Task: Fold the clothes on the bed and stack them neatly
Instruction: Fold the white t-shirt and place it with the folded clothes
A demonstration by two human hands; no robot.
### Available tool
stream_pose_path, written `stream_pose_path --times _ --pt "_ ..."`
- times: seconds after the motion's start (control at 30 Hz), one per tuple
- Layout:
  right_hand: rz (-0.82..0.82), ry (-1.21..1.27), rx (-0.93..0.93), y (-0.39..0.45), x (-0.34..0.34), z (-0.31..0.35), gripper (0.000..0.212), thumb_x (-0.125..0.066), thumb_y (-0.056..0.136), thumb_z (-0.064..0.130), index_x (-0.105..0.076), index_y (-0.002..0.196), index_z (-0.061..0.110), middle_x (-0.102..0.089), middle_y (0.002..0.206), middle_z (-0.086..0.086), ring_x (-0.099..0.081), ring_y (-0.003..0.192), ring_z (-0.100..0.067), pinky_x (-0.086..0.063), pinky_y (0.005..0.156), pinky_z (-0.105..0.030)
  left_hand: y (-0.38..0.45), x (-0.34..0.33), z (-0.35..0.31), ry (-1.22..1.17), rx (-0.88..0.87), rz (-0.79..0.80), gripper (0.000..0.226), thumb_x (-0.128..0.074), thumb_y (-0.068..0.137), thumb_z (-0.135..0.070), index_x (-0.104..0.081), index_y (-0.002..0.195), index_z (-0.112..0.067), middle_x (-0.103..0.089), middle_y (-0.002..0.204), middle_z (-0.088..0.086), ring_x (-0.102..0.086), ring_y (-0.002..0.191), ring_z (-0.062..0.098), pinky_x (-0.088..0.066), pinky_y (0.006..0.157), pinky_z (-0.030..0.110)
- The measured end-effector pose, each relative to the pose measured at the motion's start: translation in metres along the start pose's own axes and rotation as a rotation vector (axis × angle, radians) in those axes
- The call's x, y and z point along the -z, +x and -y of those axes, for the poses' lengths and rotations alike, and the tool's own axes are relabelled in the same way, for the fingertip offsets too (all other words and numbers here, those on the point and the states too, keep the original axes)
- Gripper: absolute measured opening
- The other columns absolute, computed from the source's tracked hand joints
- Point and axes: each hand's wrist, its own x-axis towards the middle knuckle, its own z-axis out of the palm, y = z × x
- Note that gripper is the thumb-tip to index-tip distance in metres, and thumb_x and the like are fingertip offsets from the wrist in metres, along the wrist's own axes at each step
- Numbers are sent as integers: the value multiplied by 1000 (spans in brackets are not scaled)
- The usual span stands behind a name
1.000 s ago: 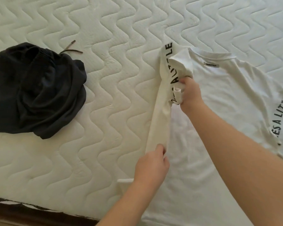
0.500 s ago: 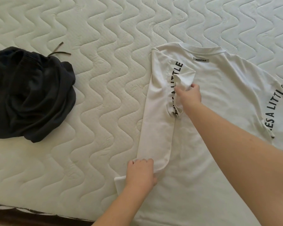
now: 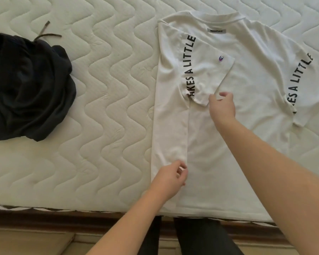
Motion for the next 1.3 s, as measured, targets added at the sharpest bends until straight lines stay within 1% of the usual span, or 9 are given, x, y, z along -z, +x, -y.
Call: stream_pose_path --times 0.13,0.23,0.33,0.4,0.6,0.77,0.93,1.13,1.3 --pt "331 -261 -2 -77 -8 -57 49 -58 89 52 -56 120 14 -65 115 -6 -62 108 -28 -48 88 -34 -20 -1 36 11 -67 -287 6 -54 97 -32 -56 95 -37 -62 83 -12 -60 72 1 -47 62 16" --pt "433 -513 55 -127 -17 -92 53 -61 87 55 -47 122 17 -63 110 -2 -61 101 -28 -45 75 -35 -34 3 70 112 34 -501 22 -58 95 -35 -53 116 -33 -53 104 -13 -52 90 0 -45 74 17" --pt "440 -605 29 -155 -24 -112 36 -59 89 54 -48 101 21 -62 94 2 -59 84 -22 -42 63 -33 -36 8 87 37 173 -466 41 -62 93 -36 -52 128 -18 -50 119 -3 -52 105 11 -47 90 28" --pt "500 -632 6 -167 -26 -122 34 -56 90 53 -56 99 20 -63 92 1 -61 85 -23 -43 63 -32 -33 11 91 -9 215 -326 33 -59 96 -36 -58 122 -15 -57 116 2 -56 100 14 -45 83 27" --pt "551 -58 -186 -195 -22 -147 27 -60 86 21 -58 113 18 -67 102 -3 -65 91 -21 -56 80 -42 -31 8 89 -114 262 -224 23 -52 97 -45 -55 102 -23 -60 90 -10 -58 85 11 -41 64 25" --pt "427 -78 -147 -191 -6 -166 26 -64 89 36 -54 111 25 -65 106 3 -62 89 -12 -52 68 -31 -29 -1 96 -145 291 -197 16 -59 96 -27 -59 108 -17 -67 93 2 -65 89 24 -55 82 40" --pt "642 -155 -157 -196 -9 -174 39 -67 90 39 -59 123 20 -66 106 6 -63 95 -15 -55 78 -34 -41 -11 98 -45 197 -336 7 -51 97 -27 -52 103 -24 -59 83 -10 -61 83 15 -41 61 25" --pt "605 205 -288 -202 -8 -176 30 -64 93 31 -59 121 22 -70 113 1 -67 100 -18 -58 84 -41 -73 -20 106 -2 -24 -166 61 -52 77 -75 -36 124 -40 -50 104 -26 -54 94 -5 -45 71 14" --pt "706 422 -331 -204 0 -175 25 -65 94 24 -63 119 22 -73 111 2 -71 99 -16 -59 76 -32 -72 -31 106 338 -72 -306 30 -71 84 -33 -46 100 -29 -53 91 -13 -57 78 10 -48 63 24"
